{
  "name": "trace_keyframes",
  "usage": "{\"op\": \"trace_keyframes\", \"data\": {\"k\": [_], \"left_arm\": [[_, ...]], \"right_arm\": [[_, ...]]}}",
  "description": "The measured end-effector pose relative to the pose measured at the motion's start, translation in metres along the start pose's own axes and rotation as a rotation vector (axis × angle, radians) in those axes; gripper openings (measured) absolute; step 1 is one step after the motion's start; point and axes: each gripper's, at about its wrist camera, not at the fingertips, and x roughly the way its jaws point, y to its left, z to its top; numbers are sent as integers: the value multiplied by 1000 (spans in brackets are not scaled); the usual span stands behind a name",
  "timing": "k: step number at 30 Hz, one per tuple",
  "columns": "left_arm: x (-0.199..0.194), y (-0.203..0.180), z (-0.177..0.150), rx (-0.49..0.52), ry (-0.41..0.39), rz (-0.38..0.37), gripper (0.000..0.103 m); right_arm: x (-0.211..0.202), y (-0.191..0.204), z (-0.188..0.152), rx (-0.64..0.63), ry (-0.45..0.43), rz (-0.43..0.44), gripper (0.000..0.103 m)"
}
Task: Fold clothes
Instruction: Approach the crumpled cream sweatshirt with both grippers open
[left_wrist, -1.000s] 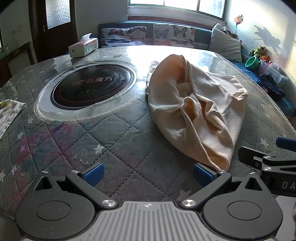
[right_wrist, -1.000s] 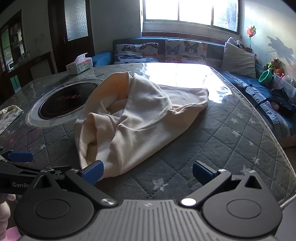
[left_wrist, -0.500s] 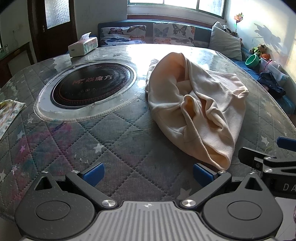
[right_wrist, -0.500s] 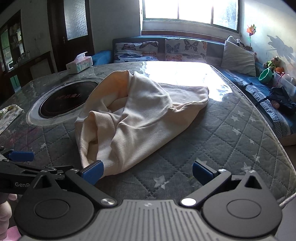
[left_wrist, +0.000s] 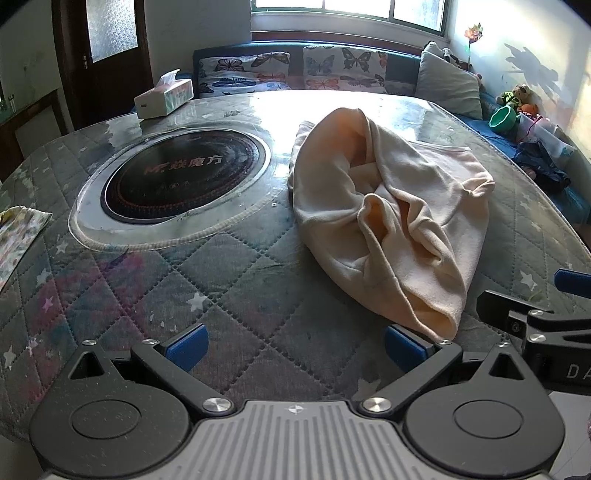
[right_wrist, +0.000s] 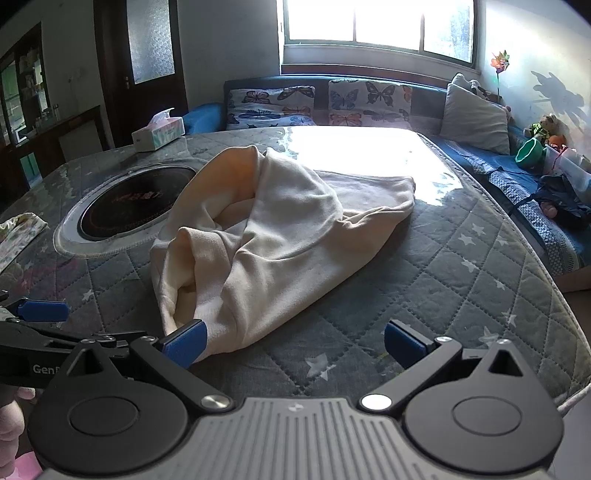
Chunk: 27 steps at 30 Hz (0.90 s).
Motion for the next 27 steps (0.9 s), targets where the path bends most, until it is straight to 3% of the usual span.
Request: {"op": "trace_keyframes", "data": {"k": [27], "left_arm": [[28, 4, 32, 19, 10, 12, 103]], "right_arm": [[31, -1, 29, 1, 15, 21, 103]]}}
